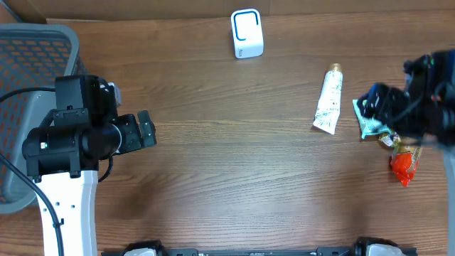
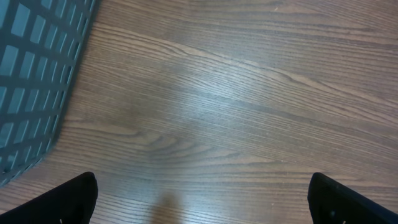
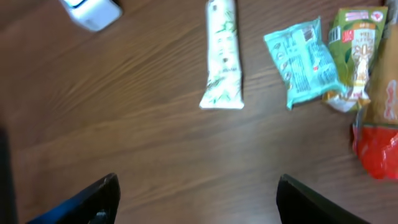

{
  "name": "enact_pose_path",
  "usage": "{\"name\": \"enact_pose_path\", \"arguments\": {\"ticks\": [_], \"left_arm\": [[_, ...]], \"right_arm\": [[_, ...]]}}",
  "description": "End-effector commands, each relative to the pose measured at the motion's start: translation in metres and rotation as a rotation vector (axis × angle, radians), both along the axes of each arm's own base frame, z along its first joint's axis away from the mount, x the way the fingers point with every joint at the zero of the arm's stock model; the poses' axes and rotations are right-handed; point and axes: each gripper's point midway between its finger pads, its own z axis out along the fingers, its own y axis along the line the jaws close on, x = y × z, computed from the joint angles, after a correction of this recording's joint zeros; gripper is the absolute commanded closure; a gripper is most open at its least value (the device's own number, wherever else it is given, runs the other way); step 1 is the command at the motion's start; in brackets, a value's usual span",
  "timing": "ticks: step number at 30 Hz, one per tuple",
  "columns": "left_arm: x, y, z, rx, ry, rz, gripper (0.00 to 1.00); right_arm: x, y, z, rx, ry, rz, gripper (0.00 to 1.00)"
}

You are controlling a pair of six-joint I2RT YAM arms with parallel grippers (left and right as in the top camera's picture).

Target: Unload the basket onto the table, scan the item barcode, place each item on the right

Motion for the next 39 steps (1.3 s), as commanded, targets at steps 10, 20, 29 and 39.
{"name": "enact_pose_path", "arguments": {"ticks": [10, 20, 29, 39], "left_arm": [[0.002, 0.000, 0.004, -0.009, -0.015, 0.017, 0.00], [0.002, 0.000, 0.004, -0.009, -0.014, 0.017, 0.00], [0.002, 0.000, 0.004, -0.009, -0.015, 0.017, 0.00], [0.002, 0.000, 0.004, -0.009, -0.014, 0.017, 0.00]], "right_arm": [[-0.115, 0.017, 0.052, -0.008, -0.154, 0.036, 0.00], [-0.116, 0.018, 0.052, -0.009, -0.159, 0.036, 0.00], [-0.086, 0.026, 0.115, -0.094, -0.642, 0.105, 0.00], [-0.069, 0.045, 0.111, -0.057, -1.080, 0.153, 0.00]]}}
